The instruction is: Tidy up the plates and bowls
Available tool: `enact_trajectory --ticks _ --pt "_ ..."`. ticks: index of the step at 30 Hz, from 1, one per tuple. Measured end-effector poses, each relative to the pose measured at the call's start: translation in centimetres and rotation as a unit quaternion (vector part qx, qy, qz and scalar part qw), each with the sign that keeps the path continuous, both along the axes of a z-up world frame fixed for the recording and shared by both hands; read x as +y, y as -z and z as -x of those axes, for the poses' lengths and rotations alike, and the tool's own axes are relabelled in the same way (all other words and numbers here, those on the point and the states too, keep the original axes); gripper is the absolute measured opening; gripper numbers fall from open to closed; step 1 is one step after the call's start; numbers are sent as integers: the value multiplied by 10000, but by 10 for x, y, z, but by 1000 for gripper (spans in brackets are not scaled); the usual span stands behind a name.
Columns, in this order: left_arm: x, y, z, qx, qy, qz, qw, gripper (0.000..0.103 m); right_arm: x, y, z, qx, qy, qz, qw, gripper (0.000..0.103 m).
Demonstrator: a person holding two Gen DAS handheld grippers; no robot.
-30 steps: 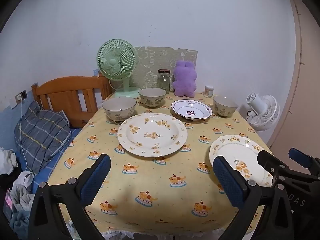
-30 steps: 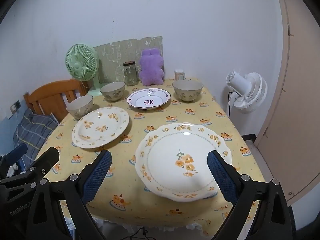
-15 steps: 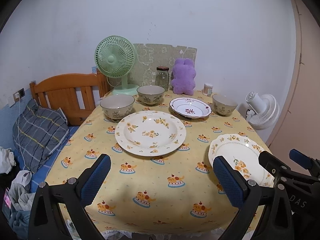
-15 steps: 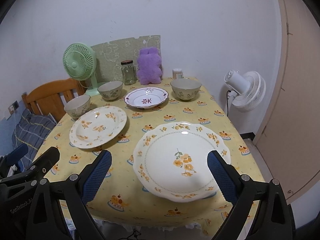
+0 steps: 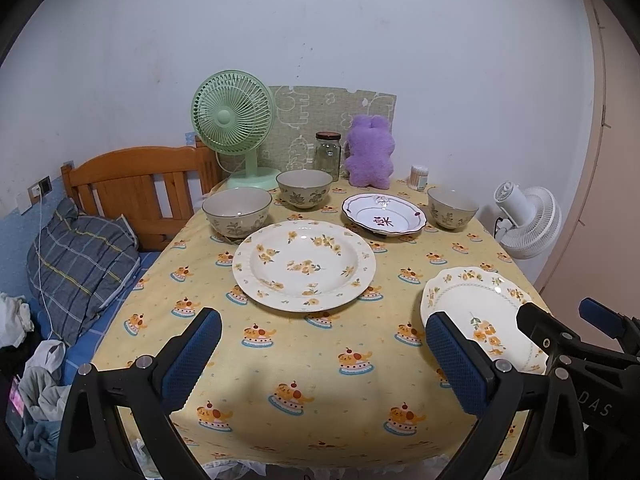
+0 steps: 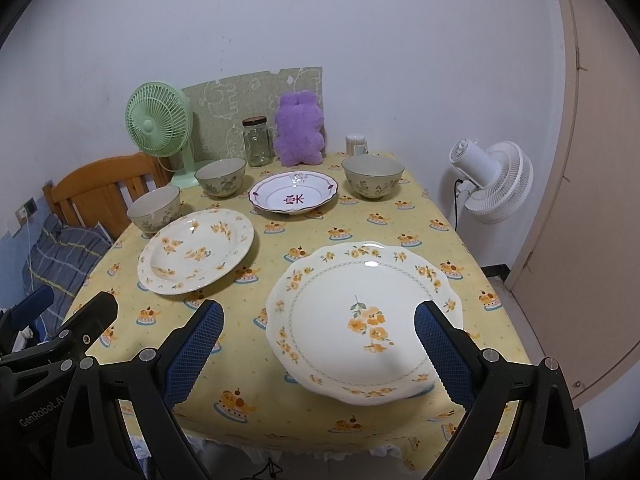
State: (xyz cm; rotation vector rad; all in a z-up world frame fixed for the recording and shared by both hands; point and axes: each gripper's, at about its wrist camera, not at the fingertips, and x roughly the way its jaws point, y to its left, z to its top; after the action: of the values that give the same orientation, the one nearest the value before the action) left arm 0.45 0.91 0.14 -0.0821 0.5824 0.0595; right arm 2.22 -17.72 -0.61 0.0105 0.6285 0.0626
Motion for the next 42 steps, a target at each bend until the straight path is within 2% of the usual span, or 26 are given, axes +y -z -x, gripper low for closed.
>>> enact_trajectory --ticks 27,42 --pt "7 -5 5 -116 7 -62 9999 102 6 -5 4 -103 19 66 9999 98" --pt "22 -3 -8 -105 171 -116 9997 102 26 -2 -4 -51 186 140 9997 98"
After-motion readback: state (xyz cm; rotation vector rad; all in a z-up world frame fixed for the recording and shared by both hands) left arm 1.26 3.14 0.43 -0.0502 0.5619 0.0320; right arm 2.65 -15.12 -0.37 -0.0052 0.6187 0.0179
